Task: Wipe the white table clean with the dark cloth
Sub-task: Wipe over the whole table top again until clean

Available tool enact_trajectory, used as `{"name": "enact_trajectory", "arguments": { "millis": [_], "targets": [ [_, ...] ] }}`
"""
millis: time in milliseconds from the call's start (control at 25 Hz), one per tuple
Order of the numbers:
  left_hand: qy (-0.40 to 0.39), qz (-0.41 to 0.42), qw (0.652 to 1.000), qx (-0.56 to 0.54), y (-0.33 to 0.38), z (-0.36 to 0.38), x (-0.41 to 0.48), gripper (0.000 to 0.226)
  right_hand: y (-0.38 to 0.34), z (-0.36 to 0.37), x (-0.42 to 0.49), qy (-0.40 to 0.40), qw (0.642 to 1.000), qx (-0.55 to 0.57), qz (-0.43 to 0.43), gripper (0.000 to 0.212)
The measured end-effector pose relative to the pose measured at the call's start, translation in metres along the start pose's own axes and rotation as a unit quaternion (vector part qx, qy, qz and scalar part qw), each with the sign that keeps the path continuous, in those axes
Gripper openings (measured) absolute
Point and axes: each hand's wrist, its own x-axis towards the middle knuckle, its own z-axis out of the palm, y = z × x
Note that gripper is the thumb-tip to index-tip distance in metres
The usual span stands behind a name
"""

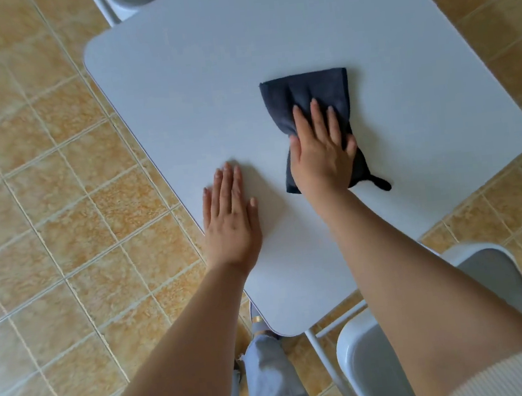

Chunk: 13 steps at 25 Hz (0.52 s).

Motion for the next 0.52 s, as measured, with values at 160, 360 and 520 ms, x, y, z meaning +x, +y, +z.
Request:
{"name": "enact_trajectory", "arguments": {
  "millis": [160,360,520],
  "targets": [
    [0.016,-0.023,0.993,-0.116,-0.003,-0.015,-0.001,0.056,-0.032,0.001,-0.04,-0.001,0.995,0.01,-0.095,0.043],
    [0.005,0.019,1.0,-0.019,-0.013,-0.028,-0.017,0.055,-0.029,-0.019,-0.132,-0.047,0.991,0.067,-0.106,0.05],
    [-0.054,0.053,0.994,0.079,-0.013,-0.021,-0.042,0.059,-0.008,-0.03,-0.162,-0.032,0.995,0.044,-0.084,0.048]
  ]
}}
